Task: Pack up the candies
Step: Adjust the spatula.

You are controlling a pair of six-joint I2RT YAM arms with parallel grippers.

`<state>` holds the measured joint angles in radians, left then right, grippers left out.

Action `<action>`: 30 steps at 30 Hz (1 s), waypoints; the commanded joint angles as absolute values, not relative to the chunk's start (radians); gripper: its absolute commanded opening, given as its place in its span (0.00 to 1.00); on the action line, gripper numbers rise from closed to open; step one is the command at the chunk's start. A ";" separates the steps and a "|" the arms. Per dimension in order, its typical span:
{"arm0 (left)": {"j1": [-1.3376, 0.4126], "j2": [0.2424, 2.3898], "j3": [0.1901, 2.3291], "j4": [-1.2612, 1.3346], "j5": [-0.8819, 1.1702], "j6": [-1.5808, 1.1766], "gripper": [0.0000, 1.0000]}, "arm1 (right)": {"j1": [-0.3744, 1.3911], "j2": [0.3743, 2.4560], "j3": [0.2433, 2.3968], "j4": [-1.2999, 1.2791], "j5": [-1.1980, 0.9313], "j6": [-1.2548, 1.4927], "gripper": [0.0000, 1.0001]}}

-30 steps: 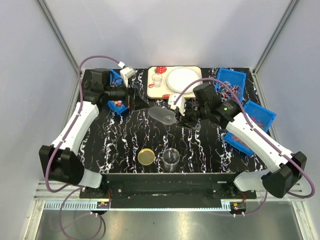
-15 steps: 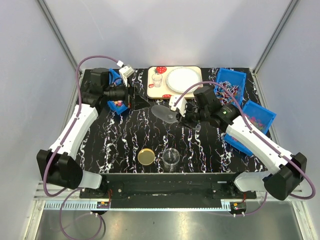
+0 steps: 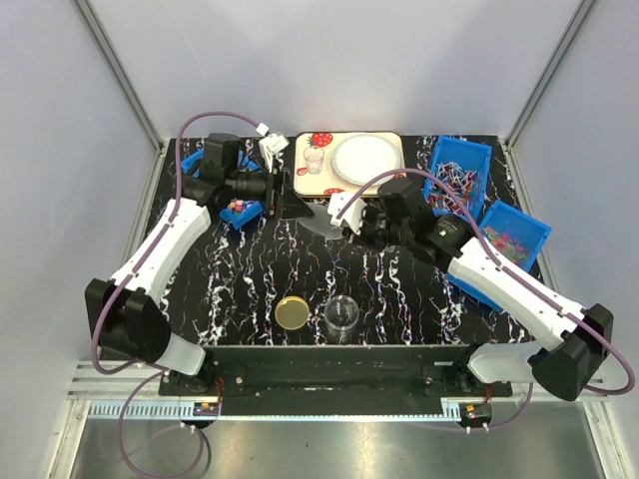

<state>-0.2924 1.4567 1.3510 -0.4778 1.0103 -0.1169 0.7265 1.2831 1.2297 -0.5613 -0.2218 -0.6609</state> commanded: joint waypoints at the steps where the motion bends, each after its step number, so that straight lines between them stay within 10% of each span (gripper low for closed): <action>1: -0.311 1.488 1.425 -0.474 1.045 -0.126 0.69 | 0.768 1.266 1.233 -0.488 -0.126 -0.693 0.00; 18: -0.331 1.591 1.499 -0.612 1.026 -0.018 0.01 | 0.810 1.304 1.219 -0.433 -0.006 -0.758 0.01; 26: -0.330 1.612 1.508 -0.621 1.078 -0.020 0.00 | 0.811 1.264 1.264 -0.512 -0.118 -0.735 0.55; 30: -0.330 1.632 1.537 -0.621 1.176 -0.043 0.00 | 0.807 1.244 1.259 -0.525 -0.173 -0.719 0.55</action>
<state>-0.3256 1.6146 1.4685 -0.6296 1.0542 -0.0235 0.7994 1.2976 1.2182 -0.5209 -0.0902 -0.7311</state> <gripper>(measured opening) 0.045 0.557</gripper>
